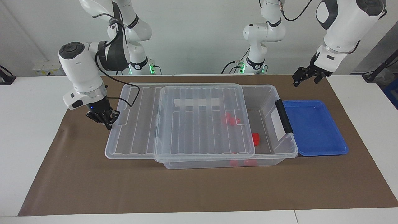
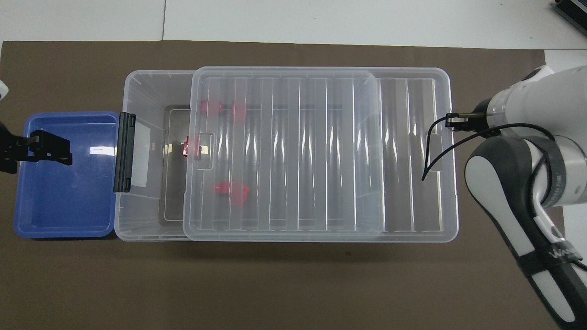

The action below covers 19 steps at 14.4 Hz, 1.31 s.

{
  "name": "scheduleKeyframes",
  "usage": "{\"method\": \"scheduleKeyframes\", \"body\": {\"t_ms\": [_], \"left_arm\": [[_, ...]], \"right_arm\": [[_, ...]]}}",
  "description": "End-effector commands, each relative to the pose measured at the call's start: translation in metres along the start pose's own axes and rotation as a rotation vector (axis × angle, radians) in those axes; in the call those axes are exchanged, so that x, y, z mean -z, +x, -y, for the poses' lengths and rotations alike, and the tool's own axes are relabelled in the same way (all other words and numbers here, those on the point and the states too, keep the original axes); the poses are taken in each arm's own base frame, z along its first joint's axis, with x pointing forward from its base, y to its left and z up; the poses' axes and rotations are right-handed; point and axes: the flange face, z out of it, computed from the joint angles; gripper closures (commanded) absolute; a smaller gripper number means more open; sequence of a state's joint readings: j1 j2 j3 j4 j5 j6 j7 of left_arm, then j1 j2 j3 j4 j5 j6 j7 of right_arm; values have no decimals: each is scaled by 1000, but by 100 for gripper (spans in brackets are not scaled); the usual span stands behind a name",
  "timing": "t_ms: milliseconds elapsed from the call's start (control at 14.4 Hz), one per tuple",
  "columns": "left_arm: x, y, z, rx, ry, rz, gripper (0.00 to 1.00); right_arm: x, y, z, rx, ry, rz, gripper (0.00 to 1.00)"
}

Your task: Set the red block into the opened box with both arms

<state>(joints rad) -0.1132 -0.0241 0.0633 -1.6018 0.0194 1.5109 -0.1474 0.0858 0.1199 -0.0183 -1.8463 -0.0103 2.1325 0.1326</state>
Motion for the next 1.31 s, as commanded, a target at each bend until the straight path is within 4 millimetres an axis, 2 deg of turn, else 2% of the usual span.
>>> {"method": "scheduleKeyframes", "body": {"t_ms": [0,138,346,830,1246], "left_arm": [[15,1,-1,-14,14,-9,0],[9,-1,-1,-25,13,0,0],[10,-2,-2,-22,13,-3,0],[8,-3,1,-15,13,5,0],[8,-3,10,2,12,7,0]], "right_arm": [[4,-7,22,22,24,13,100],[5,-10,35,42,29,15,100],[6,-17,62,76,33,32,100],[8,-33,104,147,42,50,100],[8,-39,116,142,83,63,100]]}}
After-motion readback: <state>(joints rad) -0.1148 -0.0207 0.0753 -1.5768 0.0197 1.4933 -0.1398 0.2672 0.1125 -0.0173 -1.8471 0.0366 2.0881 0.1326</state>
